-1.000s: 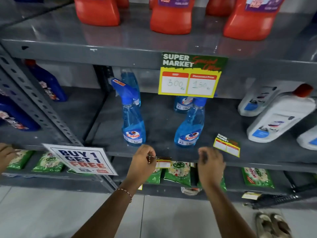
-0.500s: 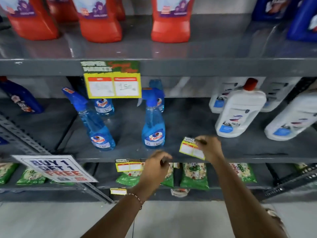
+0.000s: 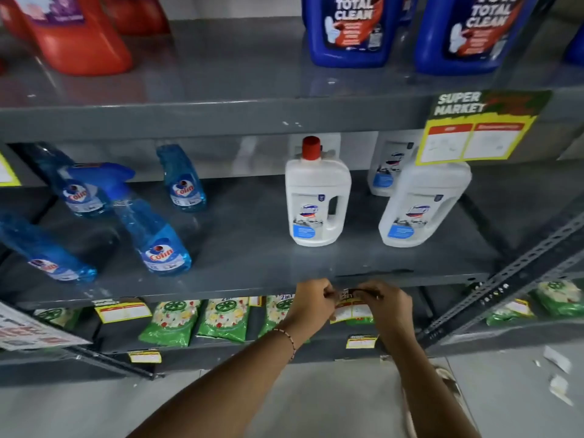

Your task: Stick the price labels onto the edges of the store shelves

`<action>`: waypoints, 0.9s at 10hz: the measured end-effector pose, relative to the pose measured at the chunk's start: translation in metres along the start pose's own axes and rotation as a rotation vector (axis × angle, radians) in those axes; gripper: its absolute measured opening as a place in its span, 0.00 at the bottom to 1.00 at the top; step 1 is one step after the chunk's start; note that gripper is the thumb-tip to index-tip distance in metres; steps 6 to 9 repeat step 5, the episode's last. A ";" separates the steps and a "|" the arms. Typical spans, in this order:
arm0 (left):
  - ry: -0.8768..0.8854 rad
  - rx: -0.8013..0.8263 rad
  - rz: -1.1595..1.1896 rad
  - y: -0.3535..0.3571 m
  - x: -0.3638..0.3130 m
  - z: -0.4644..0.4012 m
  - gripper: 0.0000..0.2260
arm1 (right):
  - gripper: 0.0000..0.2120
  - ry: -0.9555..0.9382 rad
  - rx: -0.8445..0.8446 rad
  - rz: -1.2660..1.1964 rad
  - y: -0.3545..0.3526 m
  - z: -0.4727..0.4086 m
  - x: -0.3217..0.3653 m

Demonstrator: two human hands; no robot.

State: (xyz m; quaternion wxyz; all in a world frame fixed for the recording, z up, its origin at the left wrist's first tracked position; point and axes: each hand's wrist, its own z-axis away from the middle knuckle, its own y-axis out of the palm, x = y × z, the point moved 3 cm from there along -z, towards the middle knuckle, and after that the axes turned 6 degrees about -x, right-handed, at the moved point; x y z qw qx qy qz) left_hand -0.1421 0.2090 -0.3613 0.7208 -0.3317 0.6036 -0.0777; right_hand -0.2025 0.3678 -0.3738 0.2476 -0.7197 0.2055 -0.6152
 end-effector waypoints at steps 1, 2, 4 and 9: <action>-0.049 -0.038 -0.048 0.017 -0.003 -0.011 0.08 | 0.04 -0.016 -0.026 0.005 0.002 -0.011 -0.014; 0.021 -0.043 -0.215 0.023 -0.016 -0.015 0.11 | 0.04 -0.033 -0.058 0.006 0.000 -0.018 -0.020; 0.233 -0.002 -0.582 0.010 -0.024 -0.013 0.10 | 0.07 -0.004 -0.293 0.192 -0.016 -0.013 -0.024; 0.353 -0.086 -0.526 -0.011 -0.027 -0.003 0.02 | 0.10 -0.060 -0.423 0.136 -0.022 -0.002 -0.010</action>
